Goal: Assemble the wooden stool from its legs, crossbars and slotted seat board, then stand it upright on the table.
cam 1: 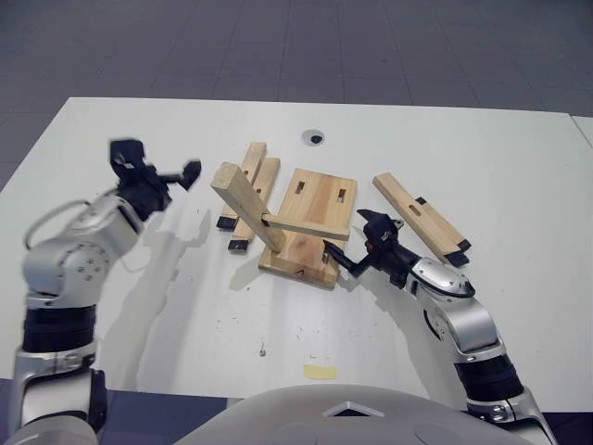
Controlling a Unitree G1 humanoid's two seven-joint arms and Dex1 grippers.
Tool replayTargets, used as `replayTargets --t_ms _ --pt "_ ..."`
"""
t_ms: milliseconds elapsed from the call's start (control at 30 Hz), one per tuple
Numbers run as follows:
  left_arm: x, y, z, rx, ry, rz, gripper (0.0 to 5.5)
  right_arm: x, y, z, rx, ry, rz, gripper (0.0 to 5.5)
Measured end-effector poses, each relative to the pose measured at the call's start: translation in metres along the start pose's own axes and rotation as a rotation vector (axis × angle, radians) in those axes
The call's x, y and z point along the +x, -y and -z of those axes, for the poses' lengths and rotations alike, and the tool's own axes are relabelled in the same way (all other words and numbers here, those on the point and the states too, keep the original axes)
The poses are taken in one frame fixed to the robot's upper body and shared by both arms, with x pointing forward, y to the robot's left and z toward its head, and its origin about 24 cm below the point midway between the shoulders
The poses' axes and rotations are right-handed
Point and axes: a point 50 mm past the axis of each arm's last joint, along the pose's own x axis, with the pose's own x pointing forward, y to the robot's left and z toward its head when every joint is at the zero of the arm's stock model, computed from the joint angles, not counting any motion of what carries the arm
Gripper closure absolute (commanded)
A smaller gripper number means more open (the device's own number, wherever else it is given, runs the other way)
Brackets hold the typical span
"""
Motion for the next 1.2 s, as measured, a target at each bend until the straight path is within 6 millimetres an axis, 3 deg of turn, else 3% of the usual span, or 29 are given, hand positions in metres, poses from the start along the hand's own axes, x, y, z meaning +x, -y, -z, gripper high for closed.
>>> replayTargets --t_ms 67,167,300,467,667,1000,1200 --pt "0.010 -0.002 0.022 -0.025 -0.062 0.009 0.11 0.001 -0.001 0.001 0.000 -0.001 -0.004 0.10" --pt "0.020 0.007 0.035 -0.002 -0.093 0.054 0.11 0.001 -0.001 0.001 -0.002 -0.003 -0.008 0.10" --pt "0.029 0.026 0.032 0.001 -0.059 0.137 0.11 0.004 -0.003 0.002 0.000 -0.001 -0.025 0.10" --pt "0.031 0.027 0.028 0.033 -0.040 0.163 0.11 0.004 -0.003 0.002 -0.005 -0.001 -0.027 0.10" --pt "0.048 0.027 0.045 0.141 -0.095 0.167 0.11 0.006 -0.005 0.000 -0.004 0.007 -0.030 0.10" --pt "0.050 0.009 0.038 0.207 -0.106 0.129 0.11 0.007 -0.006 0.000 -0.002 0.009 -0.027 0.10" --pt "0.047 0.009 0.038 0.296 -0.171 0.240 1.15 0.008 -0.007 -0.001 0.008 0.019 -0.020 0.10"
